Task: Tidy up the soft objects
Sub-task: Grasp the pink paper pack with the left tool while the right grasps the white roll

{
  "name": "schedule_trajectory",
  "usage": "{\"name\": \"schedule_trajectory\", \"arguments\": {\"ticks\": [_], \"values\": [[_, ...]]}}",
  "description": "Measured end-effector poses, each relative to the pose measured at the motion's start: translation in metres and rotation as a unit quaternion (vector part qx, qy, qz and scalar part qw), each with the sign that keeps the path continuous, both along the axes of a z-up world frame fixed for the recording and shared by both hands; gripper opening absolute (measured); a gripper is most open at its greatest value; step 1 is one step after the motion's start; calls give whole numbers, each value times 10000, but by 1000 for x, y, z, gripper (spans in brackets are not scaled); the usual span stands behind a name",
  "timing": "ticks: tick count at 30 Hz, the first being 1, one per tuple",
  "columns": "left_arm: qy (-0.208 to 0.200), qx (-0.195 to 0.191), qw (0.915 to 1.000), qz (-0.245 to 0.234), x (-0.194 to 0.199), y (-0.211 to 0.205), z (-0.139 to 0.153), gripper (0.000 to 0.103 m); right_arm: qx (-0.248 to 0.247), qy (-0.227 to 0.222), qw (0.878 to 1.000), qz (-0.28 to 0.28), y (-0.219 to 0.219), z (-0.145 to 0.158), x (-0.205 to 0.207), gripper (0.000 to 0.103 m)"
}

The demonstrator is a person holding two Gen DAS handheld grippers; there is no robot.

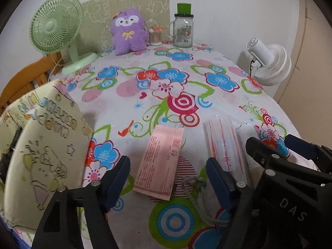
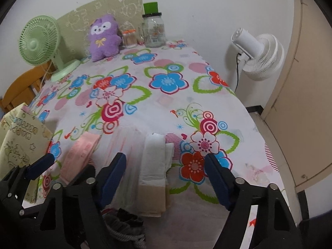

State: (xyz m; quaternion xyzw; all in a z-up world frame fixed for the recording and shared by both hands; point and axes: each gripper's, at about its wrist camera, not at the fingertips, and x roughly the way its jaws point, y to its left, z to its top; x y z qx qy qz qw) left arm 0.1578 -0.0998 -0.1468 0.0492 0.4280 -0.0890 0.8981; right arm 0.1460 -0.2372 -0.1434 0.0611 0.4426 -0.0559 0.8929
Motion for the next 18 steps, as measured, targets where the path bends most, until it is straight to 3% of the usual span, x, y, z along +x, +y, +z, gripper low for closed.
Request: {"name": "schedule_trajectory", "arguments": {"ticks": [6,12,18], "values": [[191,72,9998,-14,9,-2,-13,68,-112,197,9997,-6,1,-13,9,69],[146,7,9999,-74,12,0,-14,67,-59,237,9997,-68,-1,-18,16,66],[132,-80,9995,-291,9,-3,-14,40,-1,244,9997,91,7,-19,19,50]]}}
